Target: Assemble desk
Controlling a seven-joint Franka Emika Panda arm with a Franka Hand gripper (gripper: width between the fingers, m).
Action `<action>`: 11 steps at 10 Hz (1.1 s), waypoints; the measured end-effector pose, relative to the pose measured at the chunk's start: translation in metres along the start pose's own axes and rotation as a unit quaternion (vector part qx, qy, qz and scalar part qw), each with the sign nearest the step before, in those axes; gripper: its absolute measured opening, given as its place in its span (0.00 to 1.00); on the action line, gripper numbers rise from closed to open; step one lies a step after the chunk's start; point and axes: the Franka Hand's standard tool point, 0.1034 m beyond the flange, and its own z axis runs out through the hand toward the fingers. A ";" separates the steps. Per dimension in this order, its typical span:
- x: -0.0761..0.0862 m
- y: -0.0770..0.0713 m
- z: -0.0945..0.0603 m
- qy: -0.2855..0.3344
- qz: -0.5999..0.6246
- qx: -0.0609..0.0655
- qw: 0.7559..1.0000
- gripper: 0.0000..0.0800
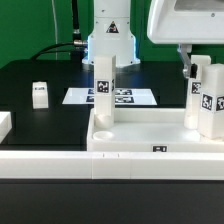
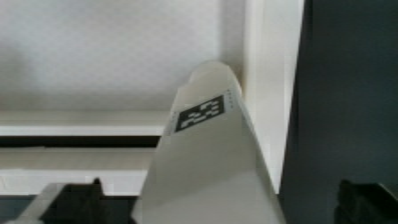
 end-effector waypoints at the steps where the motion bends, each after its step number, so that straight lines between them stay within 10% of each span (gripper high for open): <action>1: 0.000 0.000 0.000 0.000 -0.019 -0.002 1.000 0.81; 3: 0.000 0.001 0.000 0.000 -0.016 -0.002 1.000 0.47; 5: 0.000 0.001 0.000 0.001 -0.016 -0.002 1.000 0.36; 11: 0.000 0.004 0.002 0.006 0.194 0.012 0.981 0.36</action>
Offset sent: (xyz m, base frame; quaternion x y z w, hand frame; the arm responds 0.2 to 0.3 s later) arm 0.0000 0.0000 0.0000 0.0000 0.0000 0.0000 1.0000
